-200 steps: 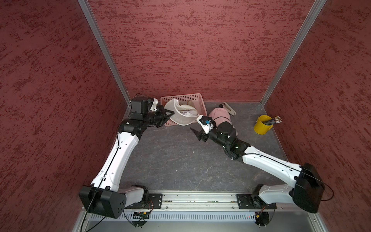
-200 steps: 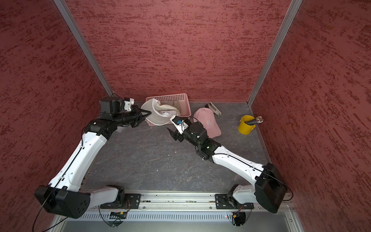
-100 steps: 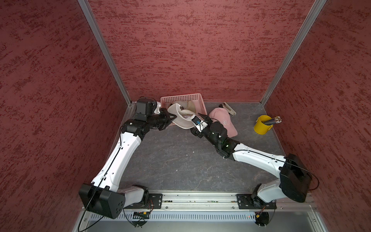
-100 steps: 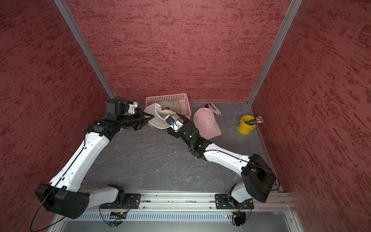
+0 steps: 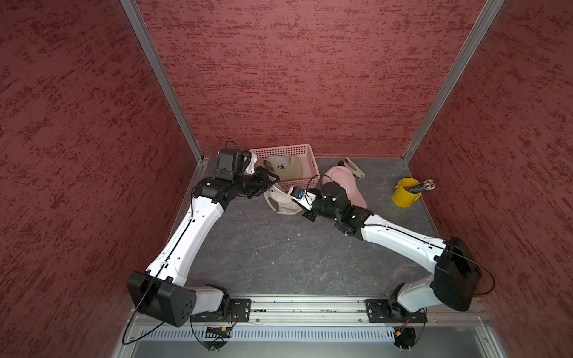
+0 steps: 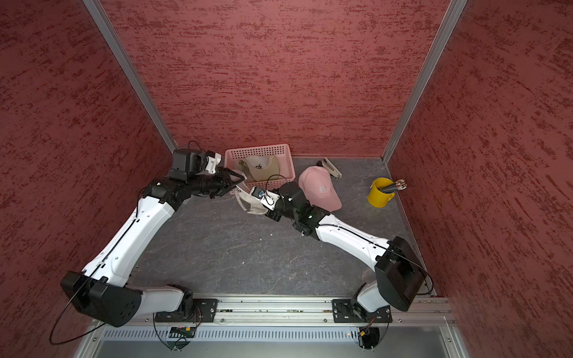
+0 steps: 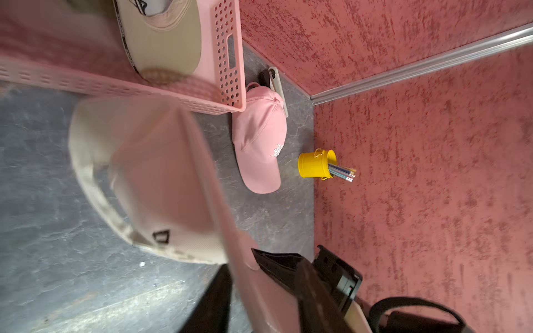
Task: Turn the baseball cap inside out
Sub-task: Turn over the baseball cap.
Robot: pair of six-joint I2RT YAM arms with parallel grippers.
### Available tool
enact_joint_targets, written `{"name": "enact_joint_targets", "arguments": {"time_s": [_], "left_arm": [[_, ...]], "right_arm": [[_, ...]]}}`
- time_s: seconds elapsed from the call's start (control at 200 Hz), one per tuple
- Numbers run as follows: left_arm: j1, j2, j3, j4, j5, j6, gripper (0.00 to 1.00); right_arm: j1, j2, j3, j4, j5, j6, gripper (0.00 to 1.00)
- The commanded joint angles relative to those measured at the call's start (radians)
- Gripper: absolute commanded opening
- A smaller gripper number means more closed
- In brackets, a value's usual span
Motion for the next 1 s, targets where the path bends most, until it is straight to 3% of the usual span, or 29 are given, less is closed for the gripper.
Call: {"name": "enact_joint_targets", "arguments": {"time_s": [0.0,0.15,0.235,0.366,0.426,0.661,0.992], "left_arm": [[-0.006,-0.035,0.067,-0.119,-0.125,0.327,0.57],[-0.013,-0.139,0.037,-0.054,-0.238,0.637,0.60],[-0.022,-0.166,0.030,-0.034,-0.180,0.810,0.61],[-0.072,-0.211,-0.063,0.019,-0.075,1.234,0.63],[-0.081,-0.206,-0.073,0.015,-0.036,1.358,0.65],[-0.082,-0.021,0.132,-0.217,0.057,1.532,0.63],[-0.131,0.089,0.211,-0.375,0.122,1.601,0.62]], "right_arm": [[-0.063,-0.007,0.085,-0.157,-0.221,0.061,0.05],[-0.105,-0.007,0.106,-0.275,-0.340,0.041,0.07],[-0.119,0.005,0.137,-0.341,-0.385,0.020,0.07],[-0.142,0.031,0.187,-0.419,-0.448,-0.004,0.07],[-0.146,0.041,0.210,-0.453,-0.460,-0.023,0.09],[-0.146,0.038,0.269,-0.538,-0.510,-0.053,0.10],[-0.142,0.024,0.318,-0.600,-0.493,-0.089,0.12]]}}
